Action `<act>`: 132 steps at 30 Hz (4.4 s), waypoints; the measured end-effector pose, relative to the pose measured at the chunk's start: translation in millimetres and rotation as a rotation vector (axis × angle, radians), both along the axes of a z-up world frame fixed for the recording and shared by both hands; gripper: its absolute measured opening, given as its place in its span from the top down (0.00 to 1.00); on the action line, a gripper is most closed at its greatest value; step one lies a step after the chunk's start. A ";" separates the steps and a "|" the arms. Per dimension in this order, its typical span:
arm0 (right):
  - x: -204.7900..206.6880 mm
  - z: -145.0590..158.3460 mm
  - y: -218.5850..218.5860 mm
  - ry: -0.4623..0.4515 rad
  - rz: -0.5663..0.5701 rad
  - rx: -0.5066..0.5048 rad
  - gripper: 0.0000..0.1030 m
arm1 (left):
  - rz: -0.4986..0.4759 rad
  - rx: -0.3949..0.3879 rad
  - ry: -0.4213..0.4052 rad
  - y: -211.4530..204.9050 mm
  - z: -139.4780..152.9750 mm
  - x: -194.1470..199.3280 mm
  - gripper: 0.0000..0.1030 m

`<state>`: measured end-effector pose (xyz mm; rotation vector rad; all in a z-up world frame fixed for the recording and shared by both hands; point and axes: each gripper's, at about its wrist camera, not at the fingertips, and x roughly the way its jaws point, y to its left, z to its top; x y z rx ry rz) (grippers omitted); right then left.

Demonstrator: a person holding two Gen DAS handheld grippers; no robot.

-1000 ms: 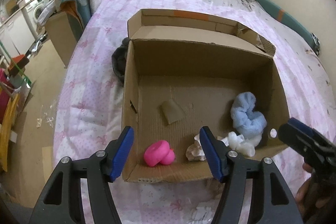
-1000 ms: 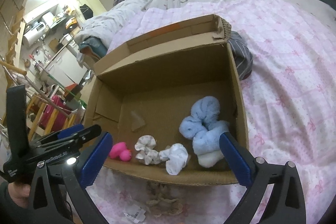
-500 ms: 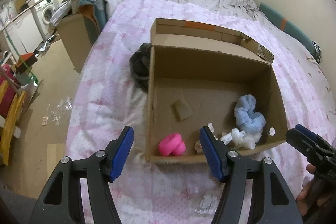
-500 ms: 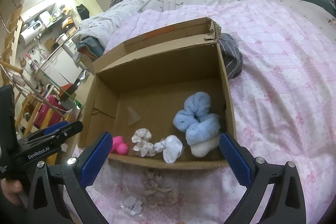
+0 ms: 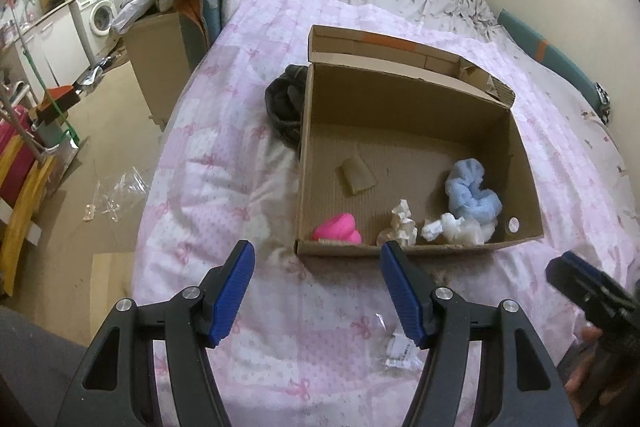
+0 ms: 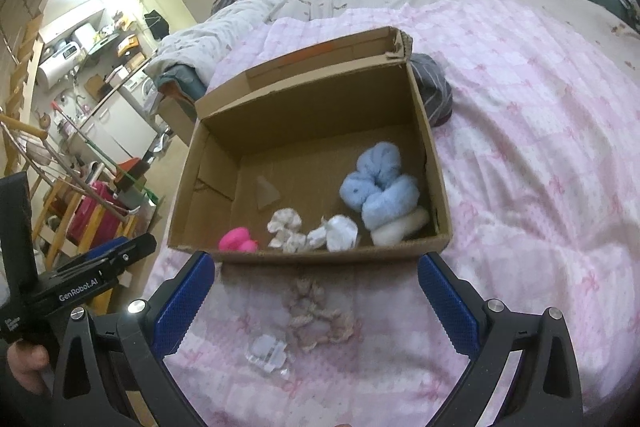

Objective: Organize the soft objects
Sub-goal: 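Lower the left tool onto the bagged white sock and grasp it, then lower the right tool onto the grey lace scrunchie and grasp it, then carry the bagged sock with the left tool while the right tool carries the grey scrunchie into the box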

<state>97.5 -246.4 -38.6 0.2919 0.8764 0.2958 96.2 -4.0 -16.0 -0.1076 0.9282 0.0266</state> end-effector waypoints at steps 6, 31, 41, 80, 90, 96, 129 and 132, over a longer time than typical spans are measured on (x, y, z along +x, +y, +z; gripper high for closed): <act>-10.3 -5.9 8.1 0.027 0.009 -0.017 0.00 | 0.007 -0.006 0.025 -0.3 -7.6 -9.9 0.39; -4.4 -41.7 -20.0 0.206 -0.199 -0.058 0.00 | -0.114 -0.077 0.296 -41.5 -86.5 -5.9 0.39; 0.1 -51.5 -27.5 0.257 -0.223 -0.004 0.00 | -0.244 -0.014 0.361 -89.7 -119.2 -4.7 0.39; 14.2 -70.7 55.0 0.241 0.097 -0.253 0.00 | -0.028 -0.011 0.255 0.5 -48.6 -10.5 0.75; 23.0 -105.2 95.6 0.240 0.194 -0.360 0.03 | -0.019 -0.018 0.277 -10.6 -64.2 -1.4 0.75; 24.0 -117.6 107.4 0.236 0.200 -0.474 0.55 | -0.004 0.004 0.281 -11.0 -70.1 1.1 0.77; -10.3 -64.3 53.9 0.209 0.130 -0.222 0.85 | 0.008 0.063 0.240 -0.6 -67.5 -6.6 0.79; -11.8 -62.1 57.2 0.203 0.132 -0.212 0.85 | 0.007 0.073 0.237 -2.4 -66.9 -7.2 0.79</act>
